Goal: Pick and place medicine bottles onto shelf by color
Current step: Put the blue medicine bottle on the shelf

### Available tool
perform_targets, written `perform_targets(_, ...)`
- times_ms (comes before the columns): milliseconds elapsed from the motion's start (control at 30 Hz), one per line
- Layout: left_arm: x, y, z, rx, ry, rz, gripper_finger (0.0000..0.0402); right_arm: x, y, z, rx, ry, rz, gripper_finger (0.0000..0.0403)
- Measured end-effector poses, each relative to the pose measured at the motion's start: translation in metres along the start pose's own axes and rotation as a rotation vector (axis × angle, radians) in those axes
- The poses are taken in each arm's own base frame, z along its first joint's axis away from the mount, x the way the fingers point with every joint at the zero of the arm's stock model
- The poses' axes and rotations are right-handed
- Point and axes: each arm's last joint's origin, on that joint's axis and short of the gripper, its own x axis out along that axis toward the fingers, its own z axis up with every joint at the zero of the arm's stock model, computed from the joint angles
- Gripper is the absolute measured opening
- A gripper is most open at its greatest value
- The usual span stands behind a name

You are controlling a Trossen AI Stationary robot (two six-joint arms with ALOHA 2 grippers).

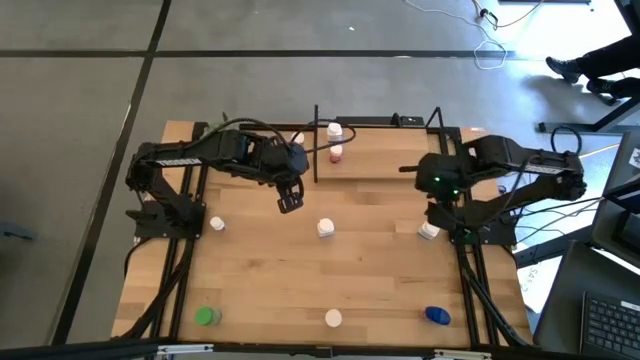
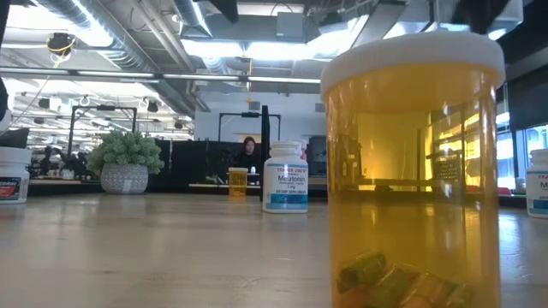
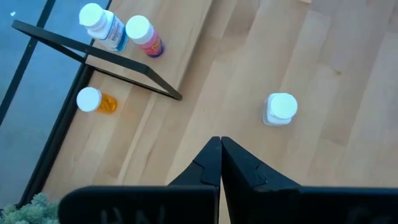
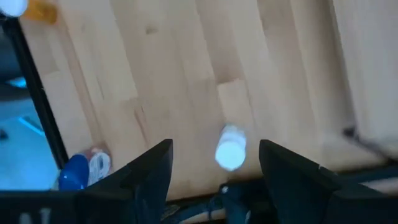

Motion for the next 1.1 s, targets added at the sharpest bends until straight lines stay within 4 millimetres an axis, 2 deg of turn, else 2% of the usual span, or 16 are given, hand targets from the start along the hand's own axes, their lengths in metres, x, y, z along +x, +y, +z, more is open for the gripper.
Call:
perform_targets(133,-0.002,-0.004,-0.001,0.01,-0.008,0.01,0.0,0.006,-0.006,-0.018,0.186,0.005,0.001,0.0239)
perform_targets(267,-0.002,-0.006,-0.002,0.043,-0.008,0.005,0.0,0.011,-0.01,-0.028,0.33,0.017,0.011,0.0239)
perform_targets(433,-0.003,-0.008,-0.003,0.103,-0.002,0.003,0.0,0.021,0.0,-0.033,0.352,0.108,0.132,0.0239)
perform_targets(733,-0.003,-0.008,-0.003,0.151,-0.002,0.003,0.0,0.034,0.048,-0.033,0.277,0.113,0.401,0.0239)
perform_targets(900,-0.003,-0.008,-0.003,0.152,-0.002,0.003,0.0,0.044,0.078,-0.044,0.227,0.178,0.443,0.0239)
perform_targets(1100,-0.003,-0.008,-0.003,0.152,-0.002,0.003,0.0,0.067,0.122,-0.06,0.069,0.244,0.5,0.0239)
